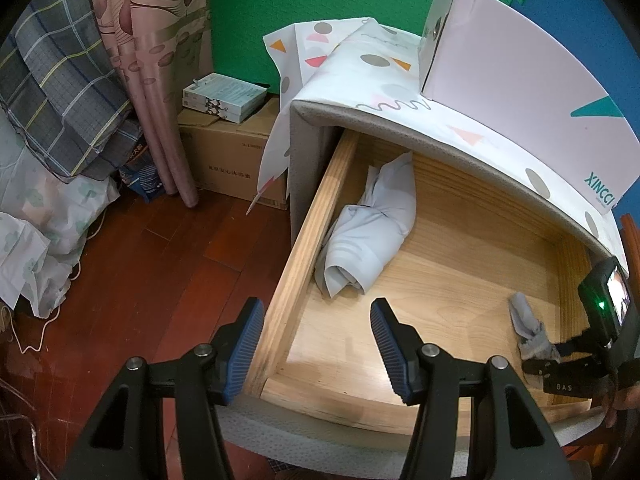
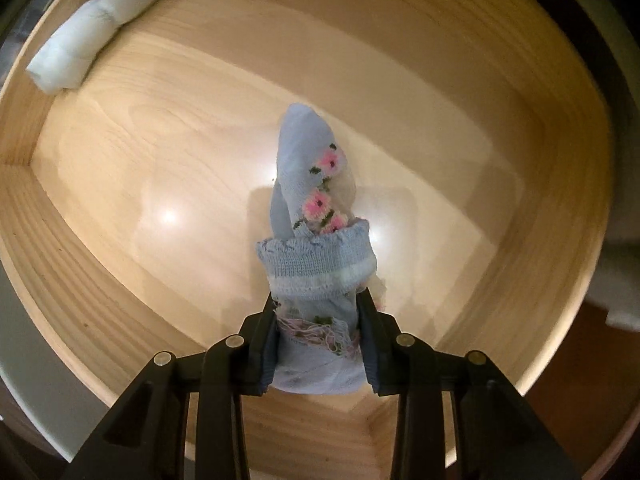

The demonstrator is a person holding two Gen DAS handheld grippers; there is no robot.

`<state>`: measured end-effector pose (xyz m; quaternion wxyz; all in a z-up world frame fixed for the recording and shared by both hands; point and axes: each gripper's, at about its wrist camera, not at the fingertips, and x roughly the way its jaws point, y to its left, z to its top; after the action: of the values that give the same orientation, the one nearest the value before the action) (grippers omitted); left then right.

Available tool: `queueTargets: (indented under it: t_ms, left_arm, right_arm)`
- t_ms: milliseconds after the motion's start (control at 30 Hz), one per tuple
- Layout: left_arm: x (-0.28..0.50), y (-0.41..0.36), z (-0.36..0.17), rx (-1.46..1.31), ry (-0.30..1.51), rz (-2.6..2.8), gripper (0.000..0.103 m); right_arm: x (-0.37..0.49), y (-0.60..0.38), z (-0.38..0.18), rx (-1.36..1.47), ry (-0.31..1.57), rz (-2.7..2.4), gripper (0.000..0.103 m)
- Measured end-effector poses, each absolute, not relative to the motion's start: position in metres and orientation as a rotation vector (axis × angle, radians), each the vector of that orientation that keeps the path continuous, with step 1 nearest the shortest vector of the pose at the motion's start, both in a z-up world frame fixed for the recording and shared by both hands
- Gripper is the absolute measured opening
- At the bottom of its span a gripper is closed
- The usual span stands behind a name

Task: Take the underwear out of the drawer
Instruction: 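Lower the left tool onto the white rolled item and grasp it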

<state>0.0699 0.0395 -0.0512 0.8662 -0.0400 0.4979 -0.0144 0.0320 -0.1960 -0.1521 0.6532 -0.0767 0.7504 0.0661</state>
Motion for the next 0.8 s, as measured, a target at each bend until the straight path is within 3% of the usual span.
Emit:
queueTargets:
  t_ms: [333, 800]
  left_arm:
    - [0.070, 0.039, -0.052, -0.081, 1.046, -0.032, 0.057]
    - [0.080, 0.042, -0.050, -0.099, 1.072, -0.153, 0.057]
  right_arm:
    - [0.015, -0.209, -0.161, -0.012, 1.771, -0.018, 0.032]
    - [-0.029, -0.261, -0.153, 0.189, 1.689, -0.125, 0.027]
